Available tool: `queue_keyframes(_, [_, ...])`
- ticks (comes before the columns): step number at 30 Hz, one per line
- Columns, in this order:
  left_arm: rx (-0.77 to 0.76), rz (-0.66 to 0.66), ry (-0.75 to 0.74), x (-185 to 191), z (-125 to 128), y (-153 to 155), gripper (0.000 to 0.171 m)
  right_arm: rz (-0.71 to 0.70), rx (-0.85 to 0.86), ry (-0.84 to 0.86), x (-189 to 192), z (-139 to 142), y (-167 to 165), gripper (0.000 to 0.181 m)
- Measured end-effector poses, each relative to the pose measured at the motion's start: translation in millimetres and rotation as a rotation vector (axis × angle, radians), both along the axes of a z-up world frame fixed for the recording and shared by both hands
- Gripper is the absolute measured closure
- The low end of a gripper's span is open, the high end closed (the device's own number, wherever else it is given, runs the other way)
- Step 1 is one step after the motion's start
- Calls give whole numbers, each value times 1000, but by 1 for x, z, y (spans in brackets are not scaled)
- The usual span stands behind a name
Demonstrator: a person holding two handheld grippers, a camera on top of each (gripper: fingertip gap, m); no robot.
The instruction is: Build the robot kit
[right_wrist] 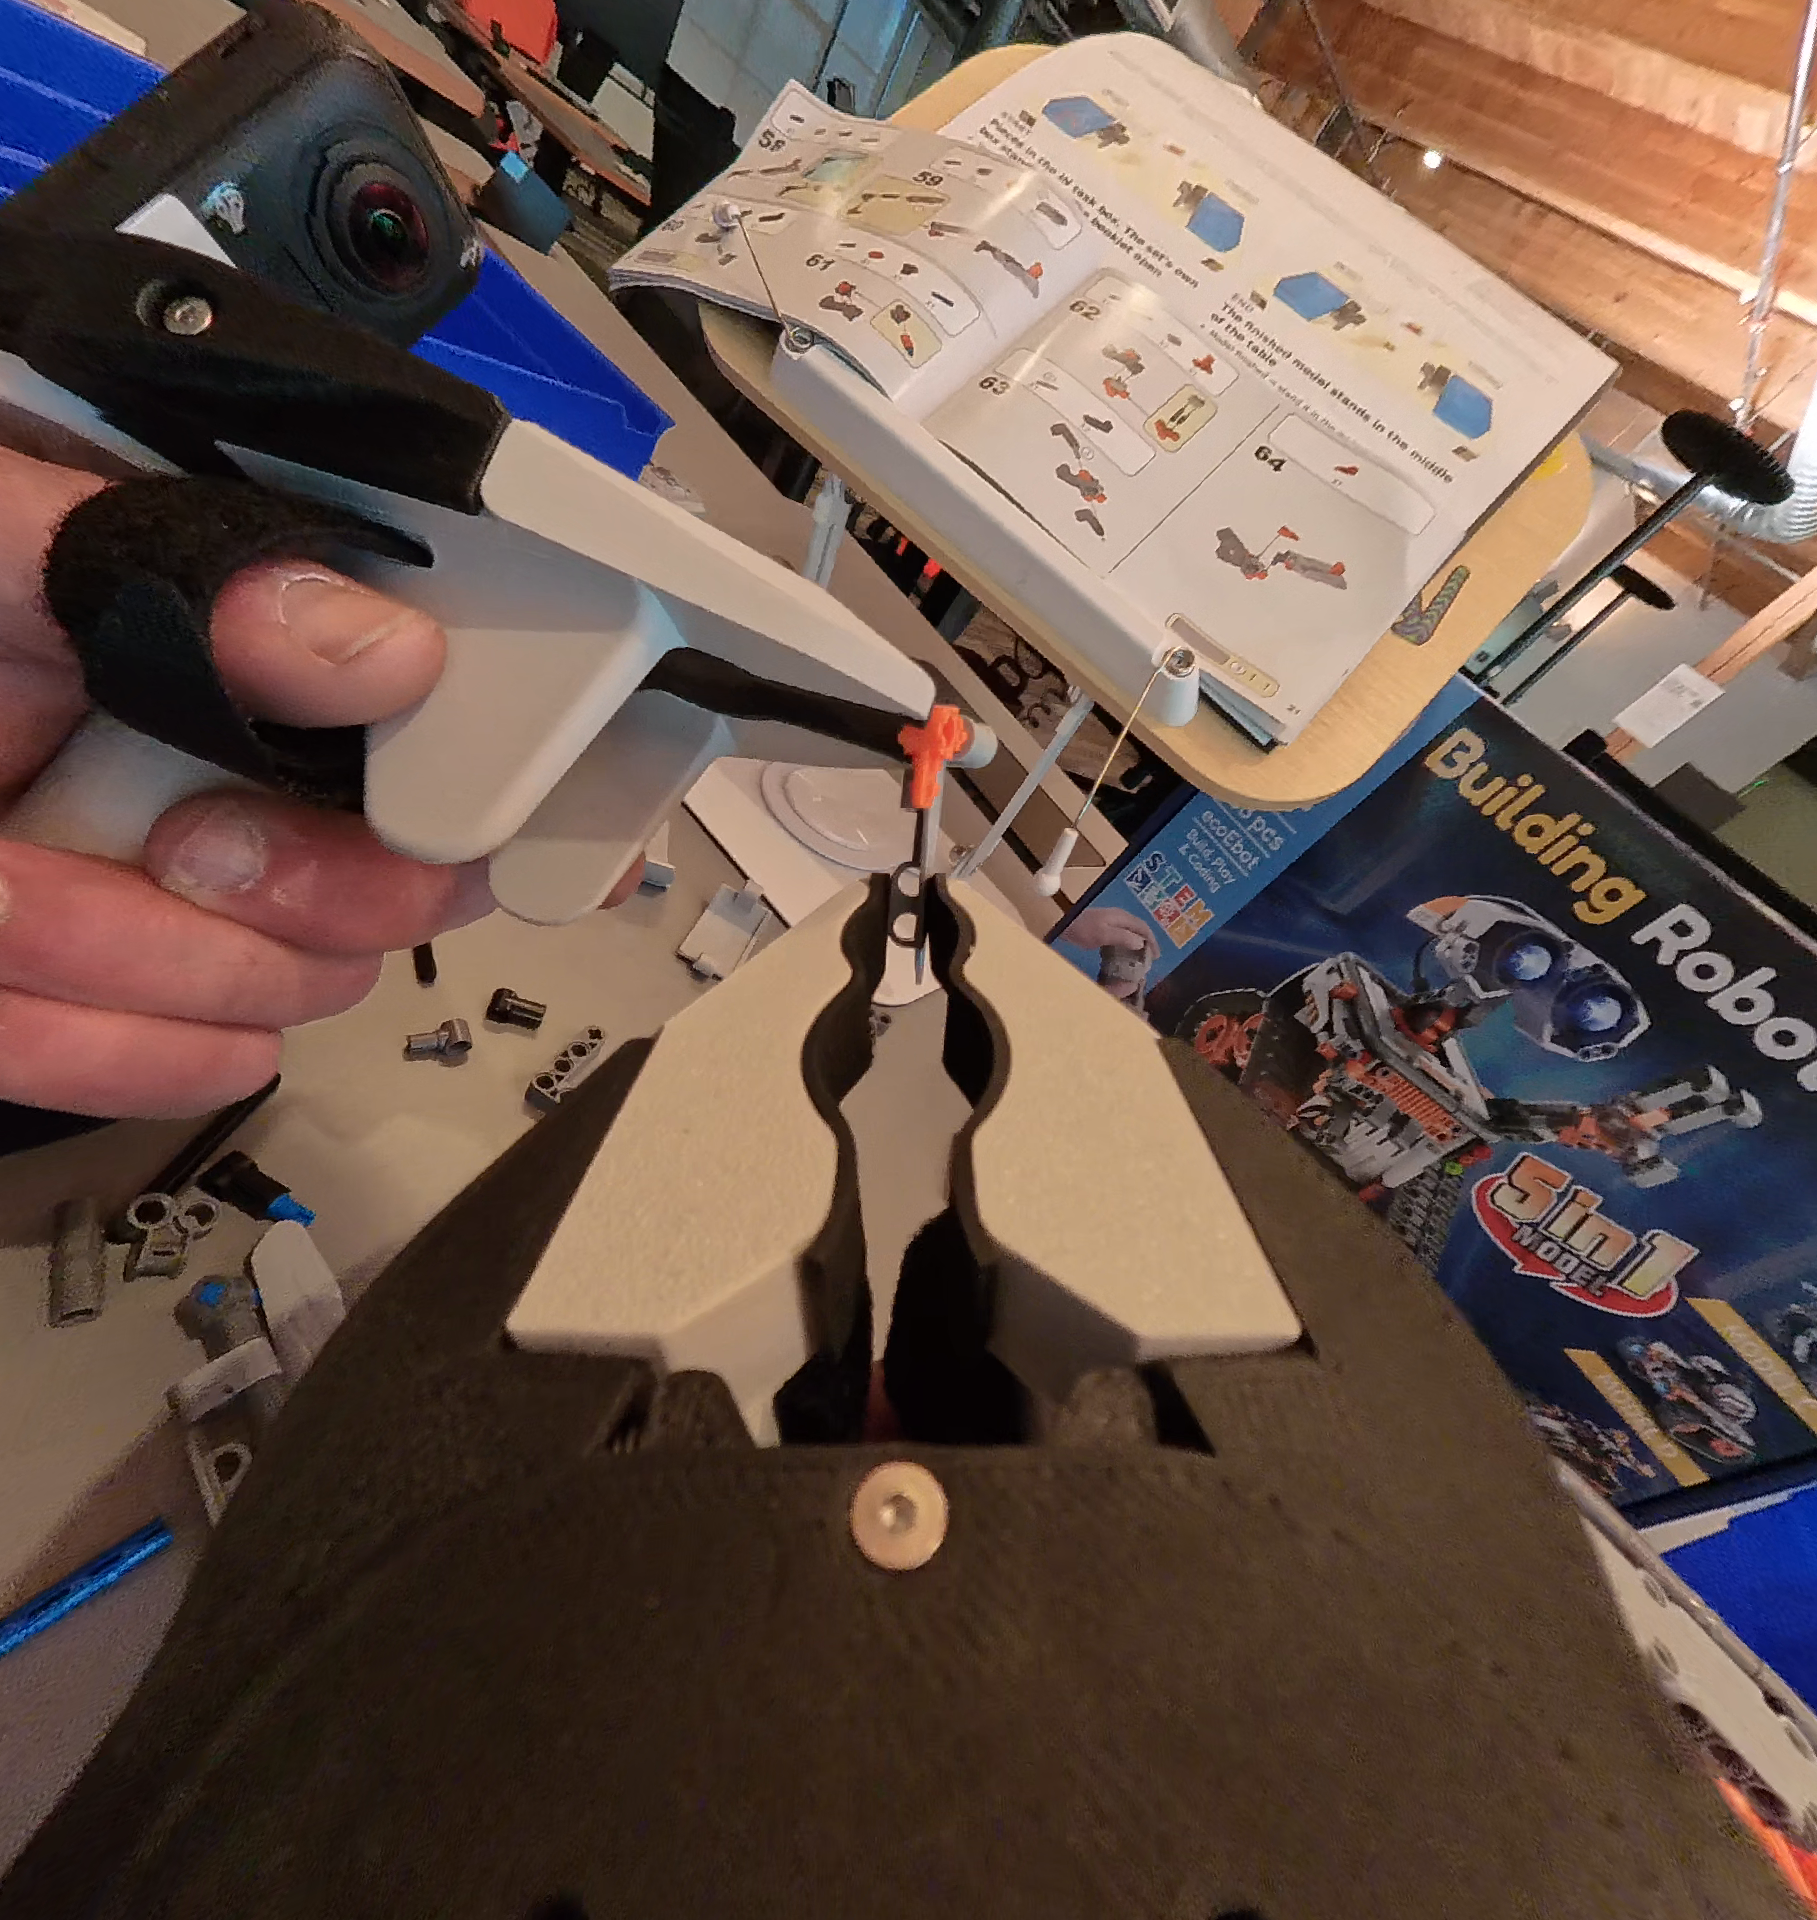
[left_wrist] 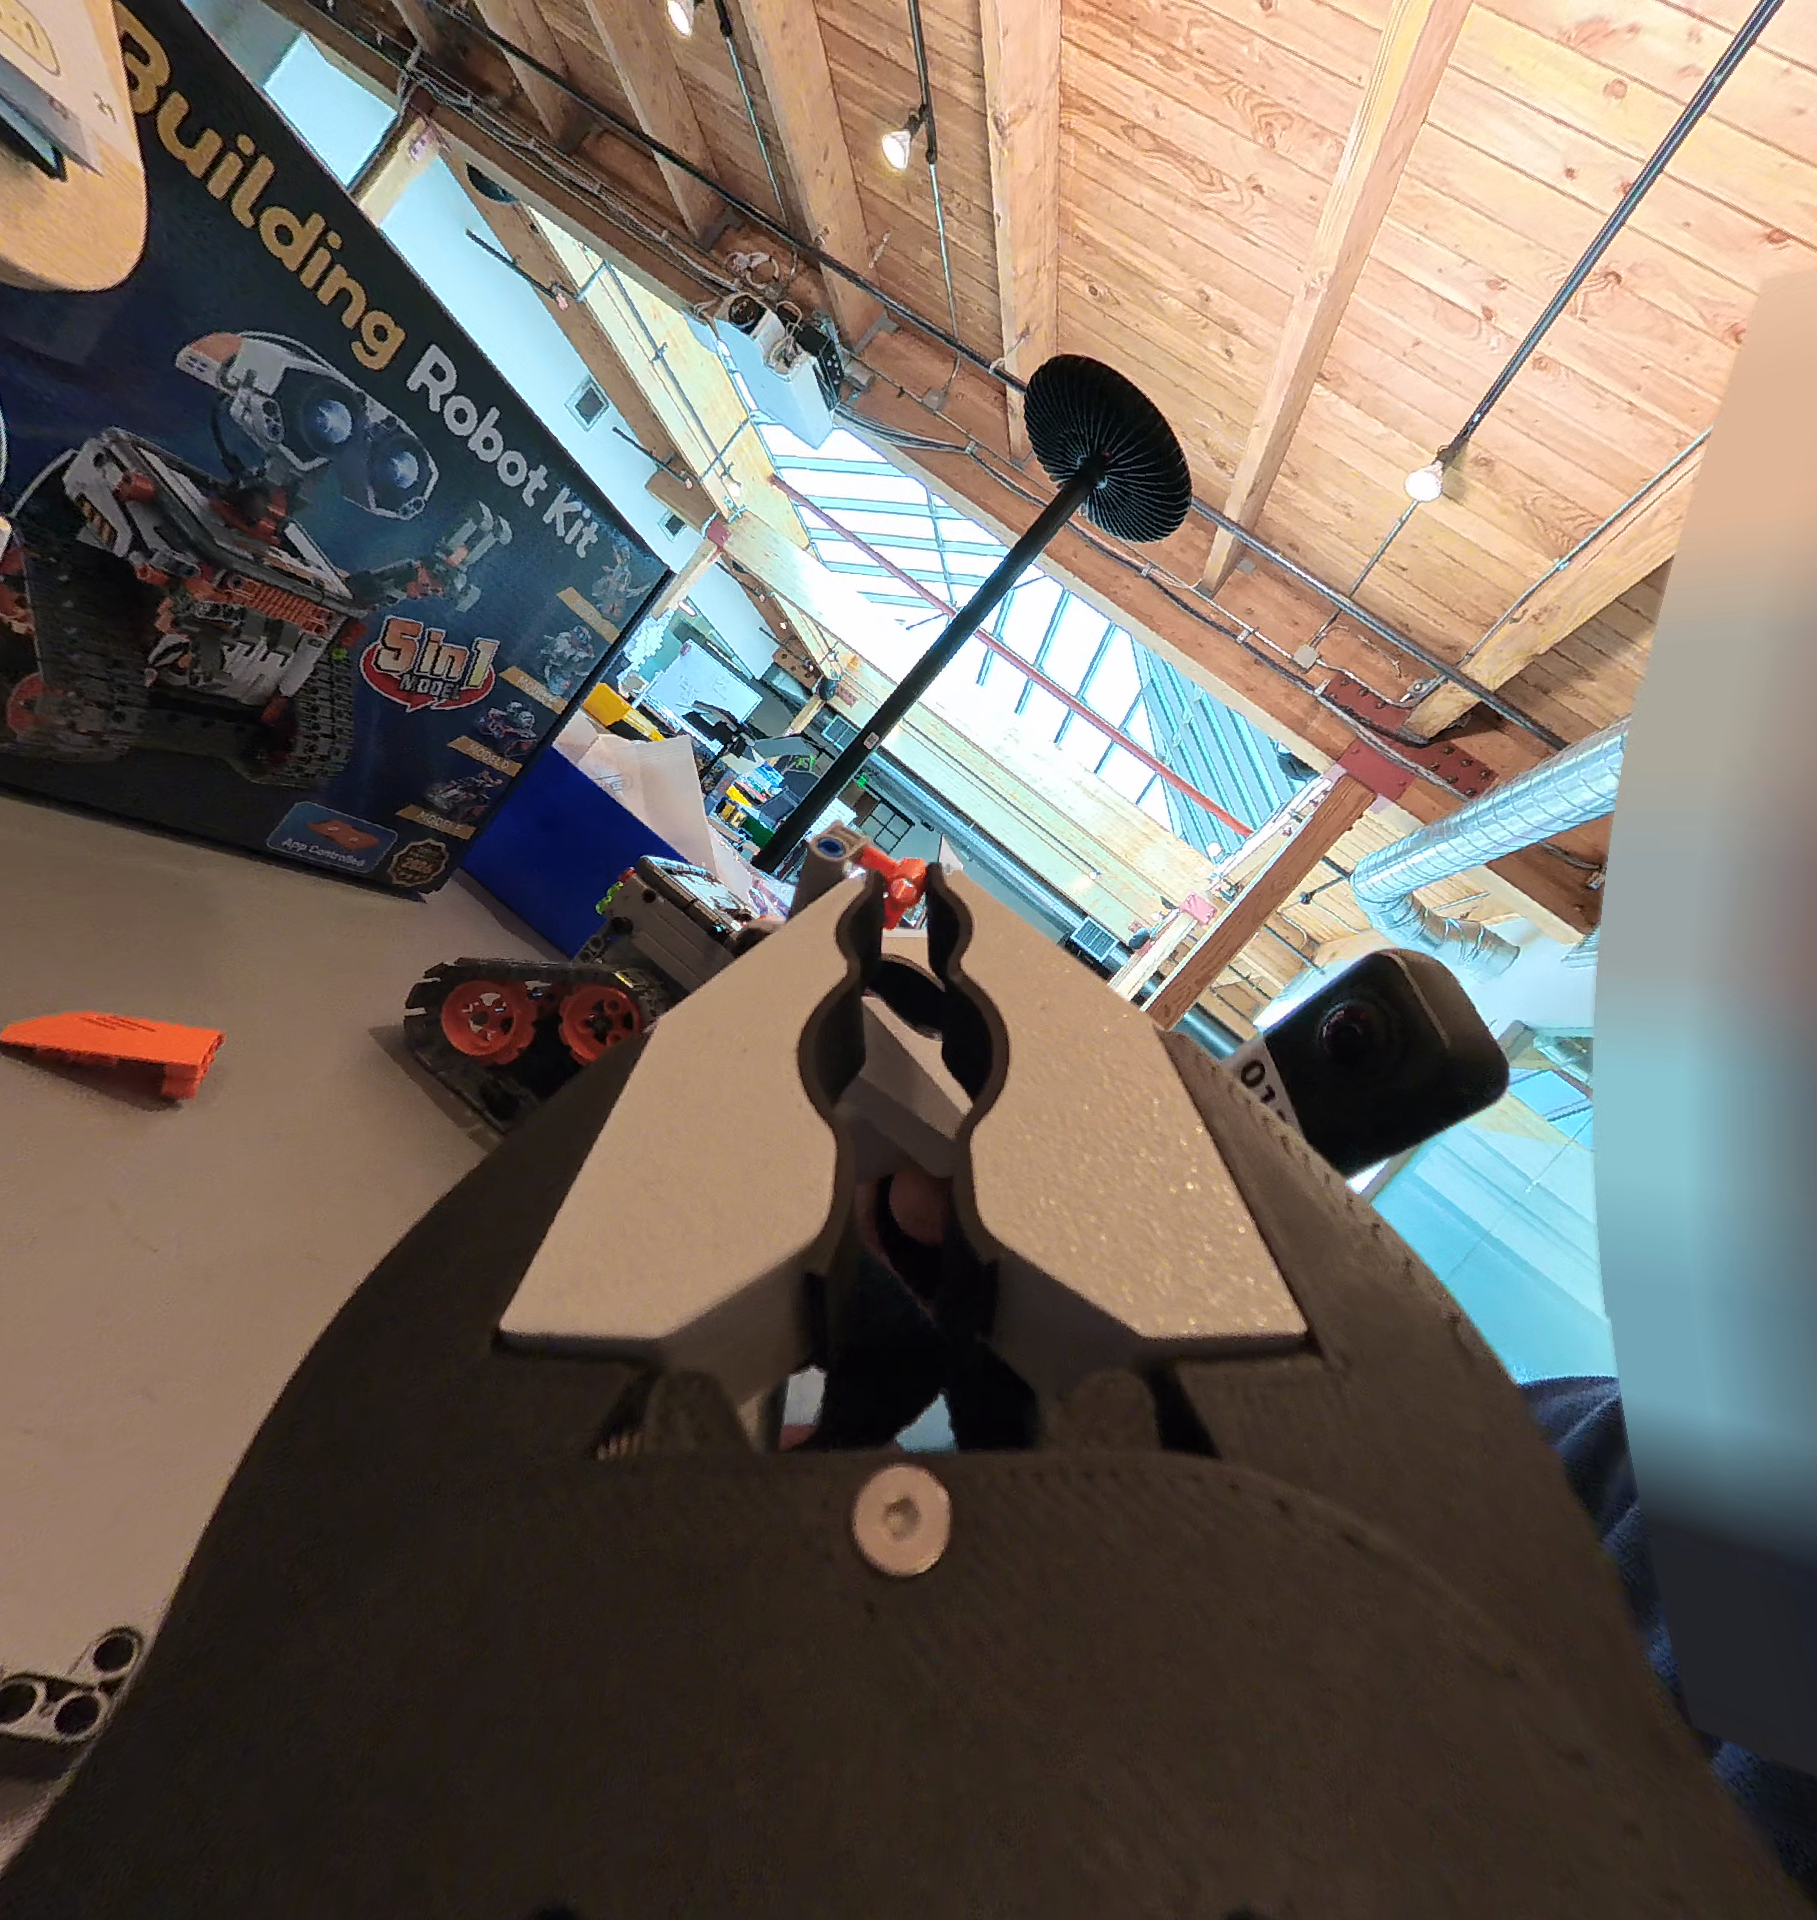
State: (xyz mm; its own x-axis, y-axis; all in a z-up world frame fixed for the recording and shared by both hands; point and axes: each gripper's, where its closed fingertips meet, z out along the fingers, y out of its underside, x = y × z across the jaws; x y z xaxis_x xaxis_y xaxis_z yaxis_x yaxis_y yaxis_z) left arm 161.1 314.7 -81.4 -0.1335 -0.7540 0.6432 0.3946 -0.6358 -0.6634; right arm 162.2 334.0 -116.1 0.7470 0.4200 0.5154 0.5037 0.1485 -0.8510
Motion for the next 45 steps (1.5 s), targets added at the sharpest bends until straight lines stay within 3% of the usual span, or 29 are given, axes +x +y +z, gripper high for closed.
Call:
queue_keyframes(9, [-65, -60, -49, -2, 3, -2, 165, -49, 130, -109, 2, 7, -1, 177])
queue_keyframes(29, [-166, -175, -110, -8, 2, 1, 166, -18, 292, -237, 1, 12, -7, 177])
queue_keyframes(45, [-161, -78, -64, -5, -5, 15, 162, 10, 128, -135, 0, -1, -2, 177])
